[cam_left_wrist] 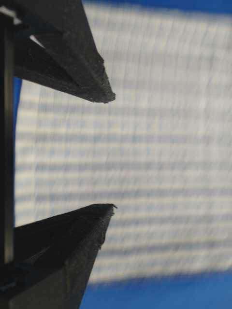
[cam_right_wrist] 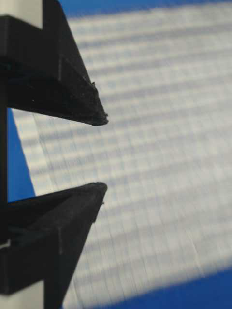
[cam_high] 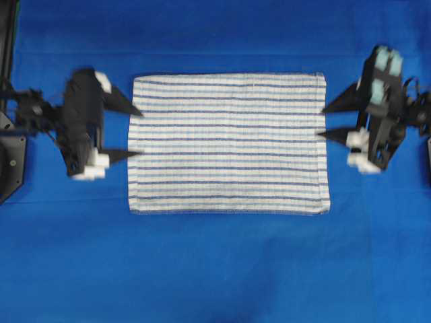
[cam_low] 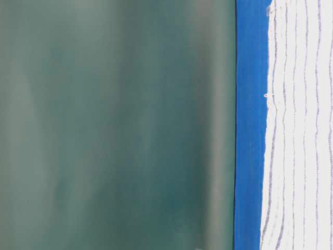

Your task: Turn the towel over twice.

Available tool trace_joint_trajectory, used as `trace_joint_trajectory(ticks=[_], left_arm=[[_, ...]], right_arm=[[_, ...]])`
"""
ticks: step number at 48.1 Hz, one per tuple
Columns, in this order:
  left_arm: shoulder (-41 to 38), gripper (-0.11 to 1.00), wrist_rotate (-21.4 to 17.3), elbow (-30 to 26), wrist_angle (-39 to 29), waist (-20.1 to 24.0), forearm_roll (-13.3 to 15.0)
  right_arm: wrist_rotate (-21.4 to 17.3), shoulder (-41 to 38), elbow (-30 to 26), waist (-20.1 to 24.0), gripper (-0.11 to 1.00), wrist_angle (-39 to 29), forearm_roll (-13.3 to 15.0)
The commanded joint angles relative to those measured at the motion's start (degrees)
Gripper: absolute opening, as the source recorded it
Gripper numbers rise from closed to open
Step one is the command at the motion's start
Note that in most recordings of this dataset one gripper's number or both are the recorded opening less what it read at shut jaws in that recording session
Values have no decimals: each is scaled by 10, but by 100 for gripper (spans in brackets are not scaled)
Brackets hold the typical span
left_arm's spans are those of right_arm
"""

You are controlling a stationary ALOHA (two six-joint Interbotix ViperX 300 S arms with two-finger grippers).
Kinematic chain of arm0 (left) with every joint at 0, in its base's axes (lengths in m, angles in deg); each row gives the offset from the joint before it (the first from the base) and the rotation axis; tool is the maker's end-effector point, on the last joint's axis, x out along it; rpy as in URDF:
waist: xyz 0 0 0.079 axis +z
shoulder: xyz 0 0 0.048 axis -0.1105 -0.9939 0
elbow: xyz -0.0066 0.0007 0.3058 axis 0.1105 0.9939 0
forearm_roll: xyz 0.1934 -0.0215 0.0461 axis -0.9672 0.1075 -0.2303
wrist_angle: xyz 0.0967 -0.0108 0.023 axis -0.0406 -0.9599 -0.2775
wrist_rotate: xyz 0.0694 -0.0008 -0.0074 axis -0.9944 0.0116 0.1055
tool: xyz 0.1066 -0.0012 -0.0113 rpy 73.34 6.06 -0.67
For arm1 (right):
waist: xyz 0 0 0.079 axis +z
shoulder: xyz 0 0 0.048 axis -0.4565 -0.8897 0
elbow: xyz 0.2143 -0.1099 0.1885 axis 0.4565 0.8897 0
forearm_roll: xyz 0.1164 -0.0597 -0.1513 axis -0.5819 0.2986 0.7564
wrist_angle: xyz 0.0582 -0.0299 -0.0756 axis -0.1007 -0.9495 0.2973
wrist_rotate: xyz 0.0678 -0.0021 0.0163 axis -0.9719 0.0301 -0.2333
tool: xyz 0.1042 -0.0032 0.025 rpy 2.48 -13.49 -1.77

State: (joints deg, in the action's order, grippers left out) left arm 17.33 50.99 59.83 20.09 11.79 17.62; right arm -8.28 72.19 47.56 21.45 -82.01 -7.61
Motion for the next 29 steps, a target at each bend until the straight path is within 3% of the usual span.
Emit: trace_joint_trajectory(ticks=[1, 15, 21, 29], left_arm=[[26, 80, -14, 0, 8, 22, 0], [37, 80, -43, 13, 26, 90, 0], [4, 80, -68, 14, 48, 124, 0], [-67, 79, -69, 14, 110, 172, 0]], right_arm=[[0, 21, -4, -27, 57, 3, 18], [0, 20, -1, -119, 57, 4, 40], [0, -9, -2, -154, 57, 11, 54], [0, -71, 0, -191, 57, 49, 54]])
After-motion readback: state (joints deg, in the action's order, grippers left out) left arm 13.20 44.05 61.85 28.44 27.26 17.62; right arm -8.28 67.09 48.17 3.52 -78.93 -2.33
